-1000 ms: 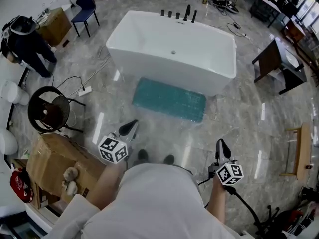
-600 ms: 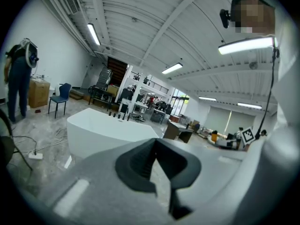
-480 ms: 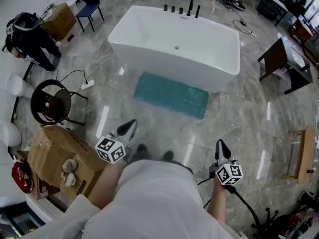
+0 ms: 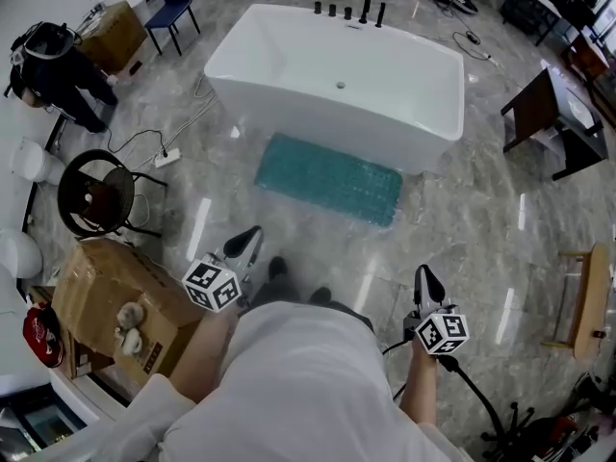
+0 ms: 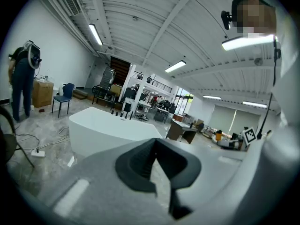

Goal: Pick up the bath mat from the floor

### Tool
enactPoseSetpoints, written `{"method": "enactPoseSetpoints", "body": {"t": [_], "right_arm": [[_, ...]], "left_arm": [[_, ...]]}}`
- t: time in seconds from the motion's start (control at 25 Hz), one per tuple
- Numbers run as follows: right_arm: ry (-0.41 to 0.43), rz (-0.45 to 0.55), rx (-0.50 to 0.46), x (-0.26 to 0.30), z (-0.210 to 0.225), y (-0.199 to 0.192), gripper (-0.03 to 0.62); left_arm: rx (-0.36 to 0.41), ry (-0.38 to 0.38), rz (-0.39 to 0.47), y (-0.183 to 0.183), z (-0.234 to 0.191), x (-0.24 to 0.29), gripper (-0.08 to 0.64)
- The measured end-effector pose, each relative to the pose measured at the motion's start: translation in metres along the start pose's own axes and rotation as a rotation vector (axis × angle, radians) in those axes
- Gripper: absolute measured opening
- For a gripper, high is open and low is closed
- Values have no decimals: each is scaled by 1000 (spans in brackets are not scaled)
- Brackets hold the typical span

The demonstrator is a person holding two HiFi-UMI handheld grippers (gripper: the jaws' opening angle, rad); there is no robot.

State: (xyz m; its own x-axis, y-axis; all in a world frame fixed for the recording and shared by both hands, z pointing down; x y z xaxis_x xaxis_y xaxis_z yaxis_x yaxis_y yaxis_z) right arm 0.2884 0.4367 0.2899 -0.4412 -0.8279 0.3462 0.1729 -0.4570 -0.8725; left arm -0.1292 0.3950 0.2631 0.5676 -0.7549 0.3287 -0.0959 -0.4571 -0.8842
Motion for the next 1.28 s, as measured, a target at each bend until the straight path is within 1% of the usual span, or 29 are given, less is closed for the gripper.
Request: {"method": "enactPoseSetpoints", "body": {"t": [0.12,0.32,0.6,0.72,0.92,1.08,1.28], "right_arm": [[12,-6,-3,16,4,3,5],[12,-23,-5,47,3,10,5],[-24,-21,10,117,-9,33,5],[-39,-15,21,155,-17,50,5],[-79,-7,42,219,-34,74,5],[-131,-5,58,267,-42,82,5],[-200,-7,103,307,-39,84,5]], "left_arm": [[-16,-31,5,5,-9,12,-2],[-47,-72,76,31,-37,30,-2],[-23,-75,70,74,-114,77,-2],[0,-75,47,95,-152,100,-2],[41,-108,-37,122,-215,135,-2],[115,-118,-80,137,-261,162,2],[137,-134,-96,151,-302,193,3]]}}
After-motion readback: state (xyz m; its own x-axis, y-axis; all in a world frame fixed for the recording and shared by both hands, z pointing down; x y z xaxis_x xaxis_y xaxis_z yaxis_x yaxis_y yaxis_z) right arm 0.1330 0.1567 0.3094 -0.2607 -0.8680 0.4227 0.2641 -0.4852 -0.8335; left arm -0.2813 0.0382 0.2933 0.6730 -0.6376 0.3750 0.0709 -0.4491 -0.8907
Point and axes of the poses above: the fingertips, and each gripper's own axes: x forward along the fingers, z to its right, y out of its top, the point moved 5 cm from there along -x, backward along the fingers, and after that the axes turned 3 degrees about -z, right-handed, at the moved point
